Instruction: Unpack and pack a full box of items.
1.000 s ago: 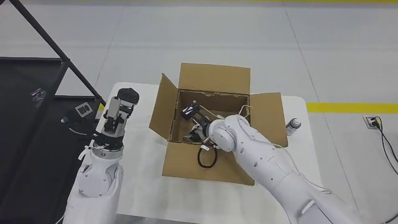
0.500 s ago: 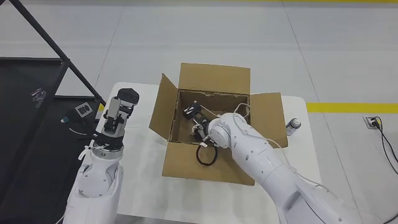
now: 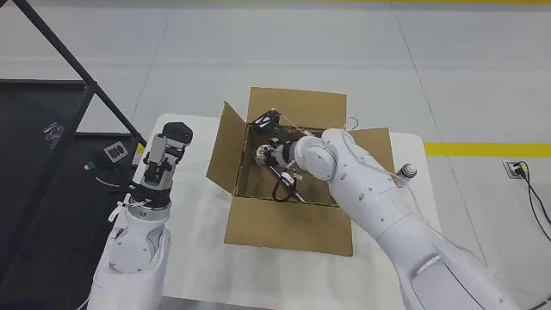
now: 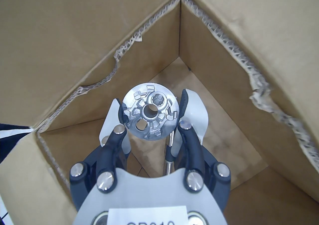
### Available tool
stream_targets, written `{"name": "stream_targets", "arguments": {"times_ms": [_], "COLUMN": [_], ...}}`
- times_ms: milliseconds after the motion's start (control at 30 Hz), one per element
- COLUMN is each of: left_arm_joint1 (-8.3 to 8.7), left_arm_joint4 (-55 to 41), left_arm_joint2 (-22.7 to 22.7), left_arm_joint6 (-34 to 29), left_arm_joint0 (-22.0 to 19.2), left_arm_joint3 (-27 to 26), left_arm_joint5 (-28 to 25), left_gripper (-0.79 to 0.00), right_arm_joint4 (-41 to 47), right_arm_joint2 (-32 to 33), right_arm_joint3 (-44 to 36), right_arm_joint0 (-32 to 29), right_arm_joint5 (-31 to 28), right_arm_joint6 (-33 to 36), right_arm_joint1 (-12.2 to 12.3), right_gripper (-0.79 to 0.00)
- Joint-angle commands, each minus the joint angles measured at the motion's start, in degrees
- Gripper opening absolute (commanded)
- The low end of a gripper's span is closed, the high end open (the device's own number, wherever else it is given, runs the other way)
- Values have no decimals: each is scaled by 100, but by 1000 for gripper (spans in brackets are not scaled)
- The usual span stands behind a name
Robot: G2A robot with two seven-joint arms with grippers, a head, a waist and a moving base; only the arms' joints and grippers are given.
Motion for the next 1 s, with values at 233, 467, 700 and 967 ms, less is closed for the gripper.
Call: {"name": "stream_targets", "arguments": {"times_ms": [233, 467, 700, 967], "left_arm_joint1": [0, 0, 0, 0], "left_arm_joint4": [0, 0, 0, 0], "left_arm_joint2": [0, 0, 0, 0], "left_arm_joint6": [0, 0, 0, 0], "left_arm_joint0": [0, 0, 0, 0], "left_arm_joint3": [0, 0, 0, 0], "left_arm_joint5": [0, 0, 0, 0], "left_gripper": [0, 0, 0, 0], "right_arm_joint4": [-1180, -1347, -1618, -1564], "right_arm_joint2": [2471, 4144, 5207, 5821], "right_arm_joint3": [-4572, -6561, -6813, -6751], "right_arm_joint0": [-2445, -4178, -5020, -5582], "right_arm_joint5": [660, 938, 1349, 1350], "right_arm_joint6": [1189, 828, 995, 1743], "right_arm_joint1": [1154, 1458, 1600, 1721], "right_gripper": [-785, -785, -785, -785]}}
